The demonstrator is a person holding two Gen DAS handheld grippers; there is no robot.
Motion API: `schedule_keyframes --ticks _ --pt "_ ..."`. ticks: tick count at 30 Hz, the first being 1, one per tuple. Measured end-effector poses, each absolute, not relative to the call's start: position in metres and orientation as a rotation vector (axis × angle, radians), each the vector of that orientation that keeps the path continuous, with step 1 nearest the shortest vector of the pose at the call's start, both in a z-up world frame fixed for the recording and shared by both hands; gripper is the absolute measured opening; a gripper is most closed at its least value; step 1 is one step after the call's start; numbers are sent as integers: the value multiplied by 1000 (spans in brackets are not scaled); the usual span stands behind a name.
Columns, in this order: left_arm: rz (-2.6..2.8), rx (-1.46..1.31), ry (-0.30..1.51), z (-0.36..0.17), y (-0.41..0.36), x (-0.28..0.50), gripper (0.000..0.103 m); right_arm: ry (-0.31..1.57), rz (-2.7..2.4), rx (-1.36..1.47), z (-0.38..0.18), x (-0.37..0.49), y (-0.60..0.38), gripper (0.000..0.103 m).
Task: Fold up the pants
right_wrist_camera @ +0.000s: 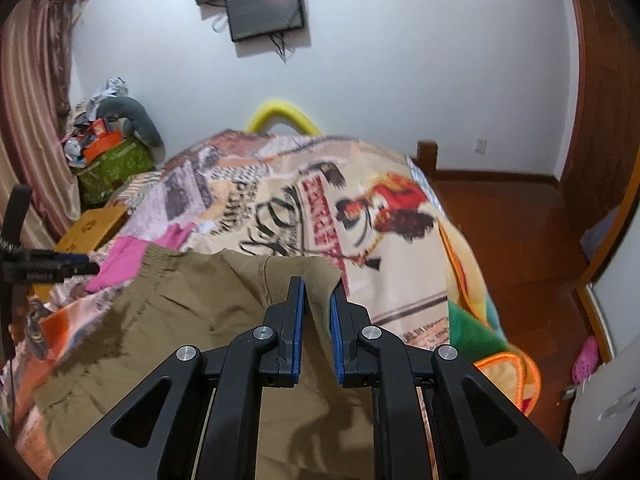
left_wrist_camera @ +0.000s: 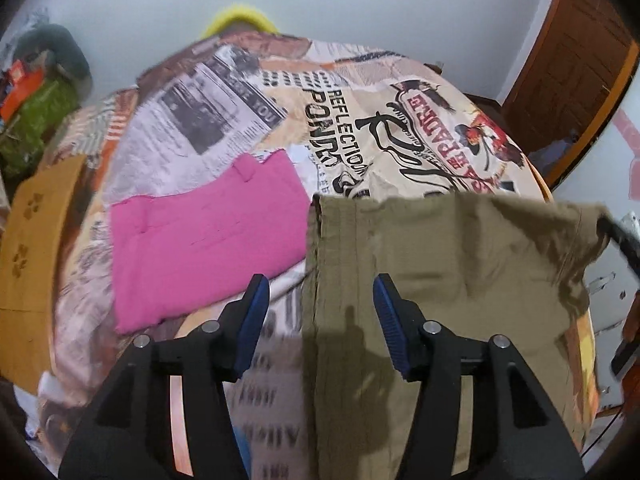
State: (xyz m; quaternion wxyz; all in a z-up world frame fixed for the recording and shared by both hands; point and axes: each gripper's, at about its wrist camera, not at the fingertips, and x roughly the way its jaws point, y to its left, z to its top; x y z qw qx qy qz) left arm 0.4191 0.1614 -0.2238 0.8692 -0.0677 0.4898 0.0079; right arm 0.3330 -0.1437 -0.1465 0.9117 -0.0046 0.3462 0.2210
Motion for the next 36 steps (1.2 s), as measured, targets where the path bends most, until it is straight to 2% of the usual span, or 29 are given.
schedule_keyframes --ticks 6,13,14,15,17,18,19,20,23,36 --pt "2 -201 1078 -260 170 479 58 772 435 9 -188 355 -155 11" --pt "-63 -349 1096 -286 180 509 58 802 428 48 -210 370 -167 11" --pt "-75 -376 1097 -287 181 511 56 802 427 51 -211 370 -169 11" --pt "-94 -413 1103 -289 182 513 49 808 425 53 -212 371 -169 11" --pt "-99 -427 1115 -290 179 514 43 810 425 60 -212 369 -171 11" --pt "-90 -412 1108 -288 176 513 37 810 426 64 -211 368 -172 11" --pt "-75 -381 1100 -285 172 511 32 811 428 68 -211 368 -173 11" --pt "-54 -338 1092 -281 168 508 21 809 428 72 -209 366 -174 11" --pt "-38 -301 1073 -264 163 499 14 801 430 72 -201 363 -174 11" --pt "-15 -82 832 -153 142 404 13 666 434 77 -115 324 -182 11"
